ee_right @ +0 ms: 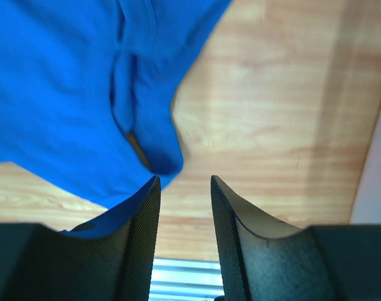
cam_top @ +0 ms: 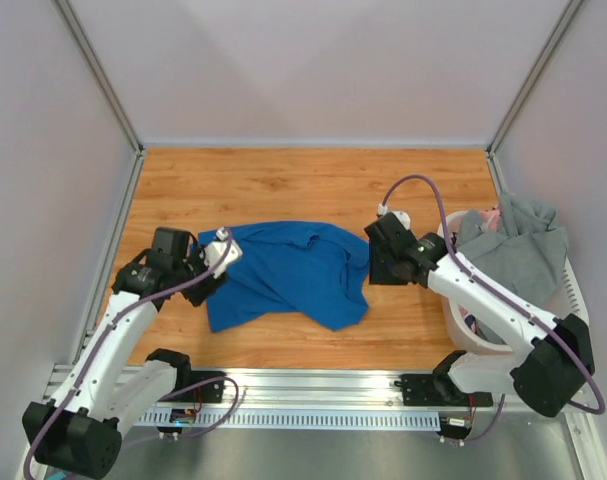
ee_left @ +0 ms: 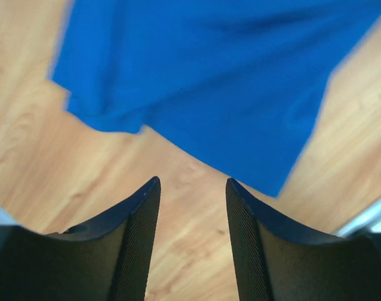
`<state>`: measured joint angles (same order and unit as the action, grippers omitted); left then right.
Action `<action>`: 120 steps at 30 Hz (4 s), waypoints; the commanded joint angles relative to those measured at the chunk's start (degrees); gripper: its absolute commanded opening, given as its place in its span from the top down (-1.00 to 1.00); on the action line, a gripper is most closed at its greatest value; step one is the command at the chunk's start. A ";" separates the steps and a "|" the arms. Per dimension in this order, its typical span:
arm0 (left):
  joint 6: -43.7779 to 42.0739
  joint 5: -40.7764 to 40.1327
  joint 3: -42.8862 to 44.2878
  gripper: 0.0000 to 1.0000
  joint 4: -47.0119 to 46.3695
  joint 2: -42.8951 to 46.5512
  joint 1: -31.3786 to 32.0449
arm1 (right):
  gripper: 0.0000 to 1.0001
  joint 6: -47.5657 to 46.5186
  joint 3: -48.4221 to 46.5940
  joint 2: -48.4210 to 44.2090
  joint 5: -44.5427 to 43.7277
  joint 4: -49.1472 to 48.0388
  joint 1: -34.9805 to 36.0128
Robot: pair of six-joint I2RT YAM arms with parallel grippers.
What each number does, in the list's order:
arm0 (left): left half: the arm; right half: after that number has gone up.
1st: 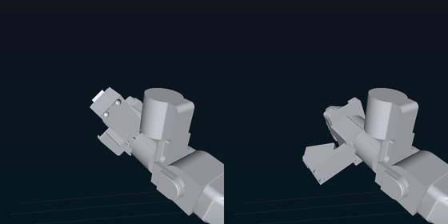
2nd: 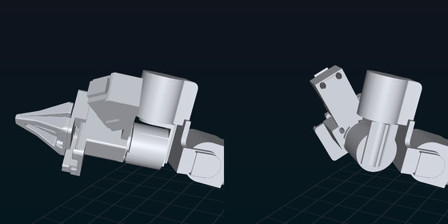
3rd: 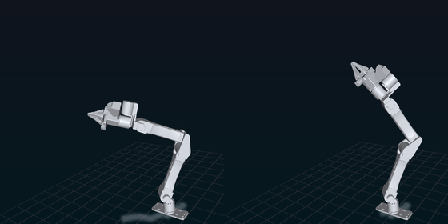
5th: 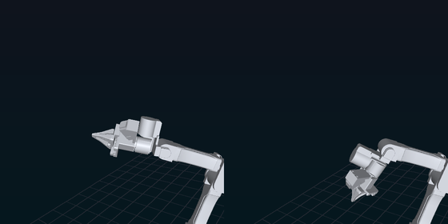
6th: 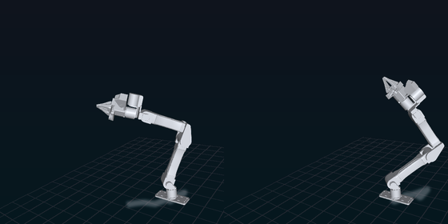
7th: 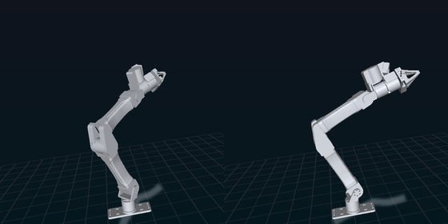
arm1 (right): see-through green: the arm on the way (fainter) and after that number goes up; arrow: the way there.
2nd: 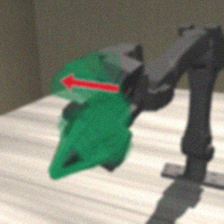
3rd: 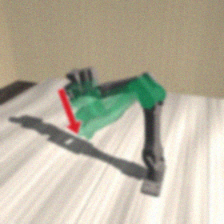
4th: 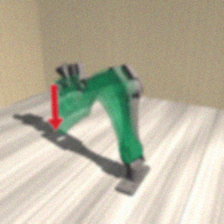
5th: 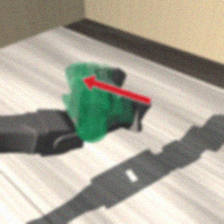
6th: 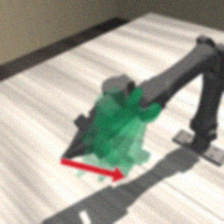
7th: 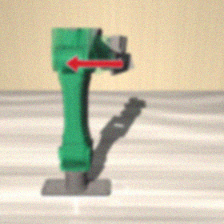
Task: Fold and stack the mixed laundry pile
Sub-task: Flatten out the tank top at the center of the board.
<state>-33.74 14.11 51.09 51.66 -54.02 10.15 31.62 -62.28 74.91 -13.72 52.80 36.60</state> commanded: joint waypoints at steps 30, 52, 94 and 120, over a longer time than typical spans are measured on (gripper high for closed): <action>-3.44 -14.01 -21.65 1.00 -16.78 -6.82 15.25 | 0.99 13.21 26.25 -2.05 12.13 -28.10 1.99; -6.08 -14.72 -15.05 1.00 0.20 13.77 11.64 | -0.16 15.84 29.67 -15.25 15.64 -27.45 4.44; -7.31 -20.51 -2.39 1.00 12.08 22.56 11.56 | 0.99 11.19 7.88 -32.56 -3.08 3.21 1.38; -9.60 -10.33 4.94 1.00 -1.39 10.06 -0.66 | 0.99 1.25 -4.81 -15.58 11.69 -7.88 -16.91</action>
<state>-43.64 0.30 63.18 49.04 -44.49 9.96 32.01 -74.02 60.55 -3.53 45.91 20.05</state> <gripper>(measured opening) 0.010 0.018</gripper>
